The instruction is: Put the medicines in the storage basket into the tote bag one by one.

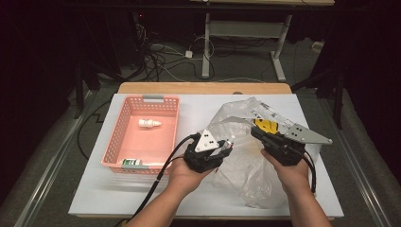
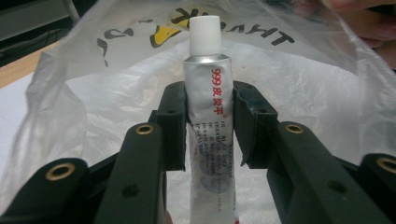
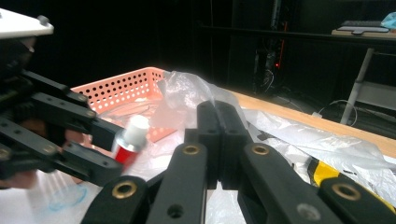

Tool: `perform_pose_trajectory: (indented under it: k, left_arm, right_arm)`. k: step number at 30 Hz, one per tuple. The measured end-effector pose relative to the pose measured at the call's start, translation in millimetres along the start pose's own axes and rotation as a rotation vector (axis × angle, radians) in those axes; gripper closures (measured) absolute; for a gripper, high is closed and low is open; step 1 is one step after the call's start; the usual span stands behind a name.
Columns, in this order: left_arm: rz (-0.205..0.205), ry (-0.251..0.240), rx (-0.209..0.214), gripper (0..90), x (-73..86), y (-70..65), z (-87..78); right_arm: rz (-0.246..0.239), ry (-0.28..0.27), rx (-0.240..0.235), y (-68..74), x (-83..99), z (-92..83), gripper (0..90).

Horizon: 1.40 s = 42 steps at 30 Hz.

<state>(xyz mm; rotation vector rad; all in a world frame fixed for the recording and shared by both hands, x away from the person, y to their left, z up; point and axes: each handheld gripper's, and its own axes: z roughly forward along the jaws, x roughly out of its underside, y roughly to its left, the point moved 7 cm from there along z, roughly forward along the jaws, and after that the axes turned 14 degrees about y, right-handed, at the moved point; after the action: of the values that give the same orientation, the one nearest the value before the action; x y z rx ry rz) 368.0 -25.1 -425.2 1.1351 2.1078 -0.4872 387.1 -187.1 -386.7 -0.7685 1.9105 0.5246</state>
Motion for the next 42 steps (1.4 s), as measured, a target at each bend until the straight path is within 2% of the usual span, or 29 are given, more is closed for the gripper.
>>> perform_pose_trajectory:
  k: [9,24,31,42]
  left_arm:
    - [-0.020,0.013,-0.016,65.5,-6.8,4.3,24.9]
    - [-0.044,0.024,-0.016,65.4,-17.7,3.6,61.2]
    - [-0.037,0.036,-0.033,65.5,-24.3,3.4,78.2]
    - [-0.038,0.067,-0.055,65.4,-23.8,3.7,100.9]
  right_arm:
    - [0.003,-0.006,-0.001,-0.7,-1.3,-1.6,90.0]
    - [0.007,-0.021,0.000,-2.7,-4.8,-4.0,90.0]
    - [0.008,-0.027,0.008,-6.5,-4.6,-5.4,90.0]
    - [0.015,-0.034,0.009,-8.6,-5.2,-7.0,90.0]
